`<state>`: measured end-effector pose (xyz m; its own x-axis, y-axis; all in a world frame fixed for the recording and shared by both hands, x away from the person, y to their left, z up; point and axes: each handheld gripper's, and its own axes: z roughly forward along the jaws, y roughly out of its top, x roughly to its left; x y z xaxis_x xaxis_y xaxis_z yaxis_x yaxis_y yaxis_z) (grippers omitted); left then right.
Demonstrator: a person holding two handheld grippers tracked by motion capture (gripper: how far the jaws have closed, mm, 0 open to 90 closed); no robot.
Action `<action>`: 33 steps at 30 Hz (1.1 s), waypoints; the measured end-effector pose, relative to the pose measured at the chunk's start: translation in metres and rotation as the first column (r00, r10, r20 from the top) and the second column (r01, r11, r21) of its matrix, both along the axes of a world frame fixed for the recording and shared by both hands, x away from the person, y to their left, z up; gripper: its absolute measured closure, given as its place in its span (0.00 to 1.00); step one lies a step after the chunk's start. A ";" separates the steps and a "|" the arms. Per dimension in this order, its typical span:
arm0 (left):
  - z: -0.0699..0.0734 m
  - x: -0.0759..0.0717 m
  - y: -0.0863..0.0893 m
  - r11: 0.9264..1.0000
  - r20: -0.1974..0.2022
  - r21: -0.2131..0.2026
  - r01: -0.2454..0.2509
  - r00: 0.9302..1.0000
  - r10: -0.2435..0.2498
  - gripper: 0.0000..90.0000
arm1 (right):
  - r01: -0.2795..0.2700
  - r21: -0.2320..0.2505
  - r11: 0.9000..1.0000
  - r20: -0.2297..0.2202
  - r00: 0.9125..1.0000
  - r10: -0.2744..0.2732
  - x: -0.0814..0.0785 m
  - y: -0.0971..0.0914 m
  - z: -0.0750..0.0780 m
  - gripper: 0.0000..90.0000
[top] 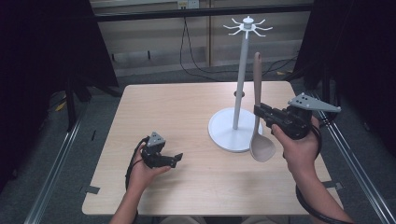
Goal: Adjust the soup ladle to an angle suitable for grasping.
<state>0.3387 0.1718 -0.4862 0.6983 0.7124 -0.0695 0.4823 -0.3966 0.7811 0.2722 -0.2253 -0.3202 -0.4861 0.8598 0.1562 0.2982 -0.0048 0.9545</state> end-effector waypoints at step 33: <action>0.001 0.000 0.000 1.000 0.008 -0.005 0.005 1.000 -0.005 0.10 | 0.065 -0.014 0.998 0.039 0.997 -0.065 0.018 -0.010 0.033 0.87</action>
